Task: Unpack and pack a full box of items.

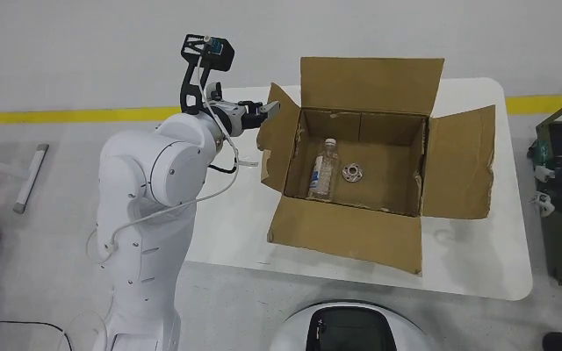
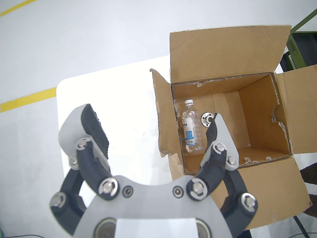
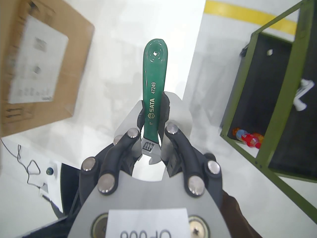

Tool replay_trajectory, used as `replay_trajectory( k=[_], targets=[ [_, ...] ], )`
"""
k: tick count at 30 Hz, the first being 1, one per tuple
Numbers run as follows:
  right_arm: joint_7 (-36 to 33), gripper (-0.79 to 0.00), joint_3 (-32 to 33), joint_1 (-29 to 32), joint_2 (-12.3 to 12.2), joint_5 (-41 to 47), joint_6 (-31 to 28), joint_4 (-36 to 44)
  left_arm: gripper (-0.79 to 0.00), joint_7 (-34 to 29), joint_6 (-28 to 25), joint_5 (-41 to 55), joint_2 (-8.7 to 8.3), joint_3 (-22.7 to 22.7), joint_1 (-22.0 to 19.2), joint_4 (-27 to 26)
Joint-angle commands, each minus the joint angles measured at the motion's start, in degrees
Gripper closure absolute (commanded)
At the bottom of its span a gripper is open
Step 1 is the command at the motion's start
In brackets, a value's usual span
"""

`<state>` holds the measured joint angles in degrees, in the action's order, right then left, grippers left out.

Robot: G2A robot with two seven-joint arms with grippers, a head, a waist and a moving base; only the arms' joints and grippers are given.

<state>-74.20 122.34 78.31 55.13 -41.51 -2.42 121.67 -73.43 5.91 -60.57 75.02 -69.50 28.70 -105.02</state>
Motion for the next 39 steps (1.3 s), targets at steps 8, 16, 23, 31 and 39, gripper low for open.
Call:
replay_trajectory(
  k=[8,16,23,31,39],
  targets=[
    [-1.9,0.000,2.1,-11.0,-1.8,21.5,1.2,8.4,-0.785,0.0,0.0,0.0,0.00,0.0,0.0,0.0],
    [3.3,0.000,-14.0,-19.8,-2.7,34.1,11.0,2.9,-0.785,0.0,0.0,0.0,0.00,0.0,0.0,0.0],
    [14.5,0.000,-31.8,-23.3,-1.7,34.7,21.7,-6.7,-0.785,0.0,0.0,0.0,0.00,0.0,0.0,0.0],
    [19.4,0.000,-48.7,-24.5,-1.0,16.7,30.5,-13.3,-0.785,0.0,0.0,0.0,0.00,0.0,0.0,0.0],
    [16.7,0.000,-59.4,-29.9,-0.1,2.4,34.3,-16.3,-0.785,0.0,0.0,0.0,0.00,0.0,0.0,0.0]
  ],
)
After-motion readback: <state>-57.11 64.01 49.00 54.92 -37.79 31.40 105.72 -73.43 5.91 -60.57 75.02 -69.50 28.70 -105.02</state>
